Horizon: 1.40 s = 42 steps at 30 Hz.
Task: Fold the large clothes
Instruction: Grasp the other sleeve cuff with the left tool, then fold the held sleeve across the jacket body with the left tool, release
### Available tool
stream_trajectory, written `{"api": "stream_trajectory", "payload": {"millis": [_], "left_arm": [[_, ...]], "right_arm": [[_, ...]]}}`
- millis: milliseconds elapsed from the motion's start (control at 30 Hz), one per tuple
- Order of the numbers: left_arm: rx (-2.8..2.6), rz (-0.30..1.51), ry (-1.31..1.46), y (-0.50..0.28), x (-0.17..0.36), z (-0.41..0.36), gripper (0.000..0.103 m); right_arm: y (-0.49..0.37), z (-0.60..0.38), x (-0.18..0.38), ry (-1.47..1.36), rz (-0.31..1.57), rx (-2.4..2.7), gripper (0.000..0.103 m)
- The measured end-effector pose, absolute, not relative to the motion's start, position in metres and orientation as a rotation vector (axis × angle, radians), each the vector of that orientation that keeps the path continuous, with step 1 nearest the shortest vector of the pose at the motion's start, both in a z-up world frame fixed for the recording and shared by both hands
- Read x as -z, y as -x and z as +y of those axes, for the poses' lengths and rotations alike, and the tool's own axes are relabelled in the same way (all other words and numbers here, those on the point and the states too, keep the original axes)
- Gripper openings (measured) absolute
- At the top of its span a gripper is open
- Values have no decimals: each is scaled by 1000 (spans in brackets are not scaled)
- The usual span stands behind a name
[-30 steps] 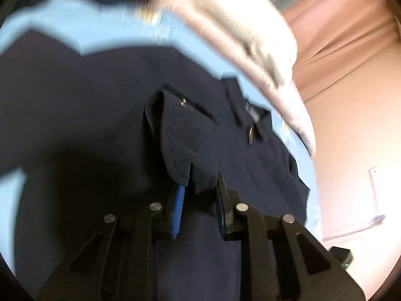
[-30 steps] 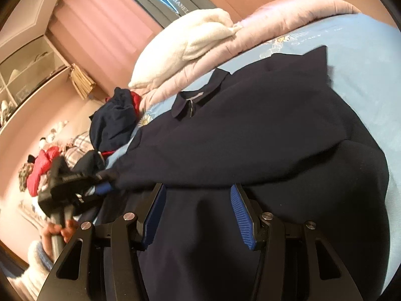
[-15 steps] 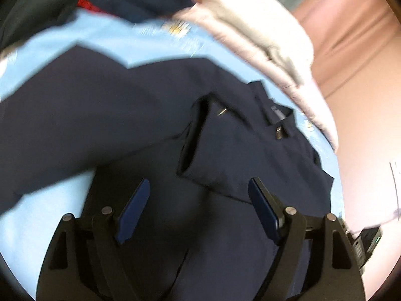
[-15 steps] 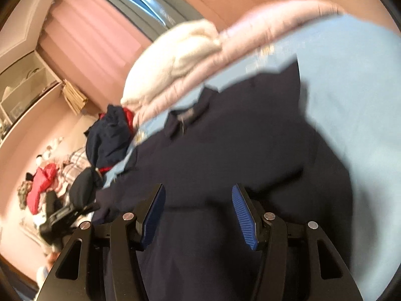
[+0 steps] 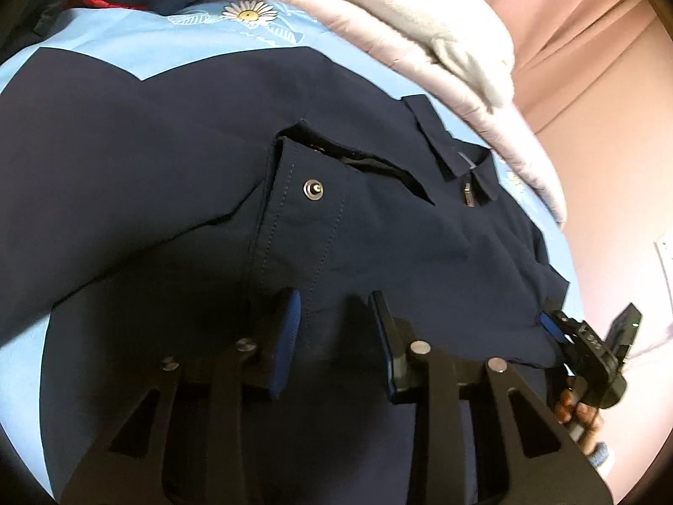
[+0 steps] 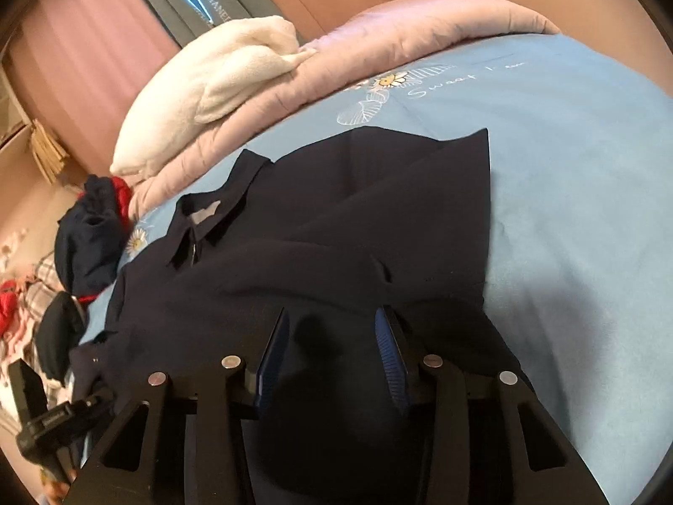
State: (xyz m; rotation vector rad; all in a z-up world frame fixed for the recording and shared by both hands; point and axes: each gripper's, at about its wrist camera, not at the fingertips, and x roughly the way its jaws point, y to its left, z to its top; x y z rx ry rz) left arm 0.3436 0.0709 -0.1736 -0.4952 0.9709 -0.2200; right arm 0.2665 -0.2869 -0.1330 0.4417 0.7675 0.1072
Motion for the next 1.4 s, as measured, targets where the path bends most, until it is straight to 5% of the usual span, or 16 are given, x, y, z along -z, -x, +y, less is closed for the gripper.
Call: {"api": "stream_trajectory", "payload": {"millis": [100, 167, 233, 367, 800, 1267, 1333, 1400], "left_arm": [[235, 991, 527, -338, 166, 79, 41], [260, 976, 561, -322, 155, 88, 73], [224, 937, 542, -295, 140, 98, 88], [201, 870, 609, -234, 125, 140, 88], [-110, 609, 1162, -26, 157, 329, 88], [-185, 598, 1220, -65, 172, 369, 88], [-216, 605, 1169, -78, 167, 372, 84], [-255, 637, 1131, -82, 170, 375, 61]], "right_arm": [[-263, -290, 130, -472, 751, -149, 47], [-255, -291, 120, -499, 766, -158, 50], [-238, -285, 103, -497, 752, -192, 55], [-185, -266, 76, -469, 701, -300, 64], [-69, -208, 71, -459, 657, -459, 66], [-58, -184, 76, -401, 733, -453, 66], [-58, -184, 78, -402, 739, -447, 66], [-59, -182, 79, -395, 752, -440, 66]]}}
